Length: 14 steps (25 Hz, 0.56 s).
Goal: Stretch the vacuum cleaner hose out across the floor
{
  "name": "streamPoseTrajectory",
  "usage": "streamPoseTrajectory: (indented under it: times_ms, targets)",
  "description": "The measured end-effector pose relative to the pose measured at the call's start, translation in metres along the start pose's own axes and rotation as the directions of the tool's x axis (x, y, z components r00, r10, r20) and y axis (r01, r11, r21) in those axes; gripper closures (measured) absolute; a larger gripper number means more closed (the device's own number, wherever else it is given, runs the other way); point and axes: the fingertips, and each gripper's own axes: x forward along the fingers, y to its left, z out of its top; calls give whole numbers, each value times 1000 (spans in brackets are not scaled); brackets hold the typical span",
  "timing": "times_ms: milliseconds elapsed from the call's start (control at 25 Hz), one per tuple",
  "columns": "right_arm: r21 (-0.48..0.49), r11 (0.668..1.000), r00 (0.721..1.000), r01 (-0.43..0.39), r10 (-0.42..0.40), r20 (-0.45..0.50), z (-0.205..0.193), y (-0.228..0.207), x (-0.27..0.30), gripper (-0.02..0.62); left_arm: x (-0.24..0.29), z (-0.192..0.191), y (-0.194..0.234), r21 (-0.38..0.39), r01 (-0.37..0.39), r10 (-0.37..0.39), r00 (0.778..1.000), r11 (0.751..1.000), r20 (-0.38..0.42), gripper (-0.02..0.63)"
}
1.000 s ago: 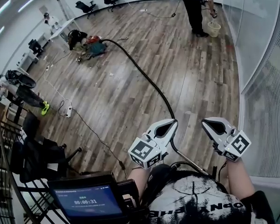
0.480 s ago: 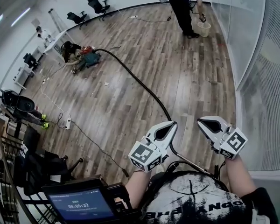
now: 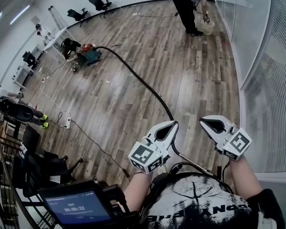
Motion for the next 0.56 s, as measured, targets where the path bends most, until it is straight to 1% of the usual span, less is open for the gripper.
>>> streamPoseTrajectory:
  times_ms: [160,360,560]
  targets:
    - [14,1000,1000,5,-4,-9,7,4,3,589,-3,0,0,-1,-3,3,1000,1000,2,606]
    - [13,1000,1000,9,-8,-19,2,7,3,589,-8,0,2,-3,-11,11,1000,1000,-3,606]
    - [13,1000,999,14,-13,-41,-1,18,-5,589,-10,-11,-11,4,-7,7,1000,1000,-15,606]
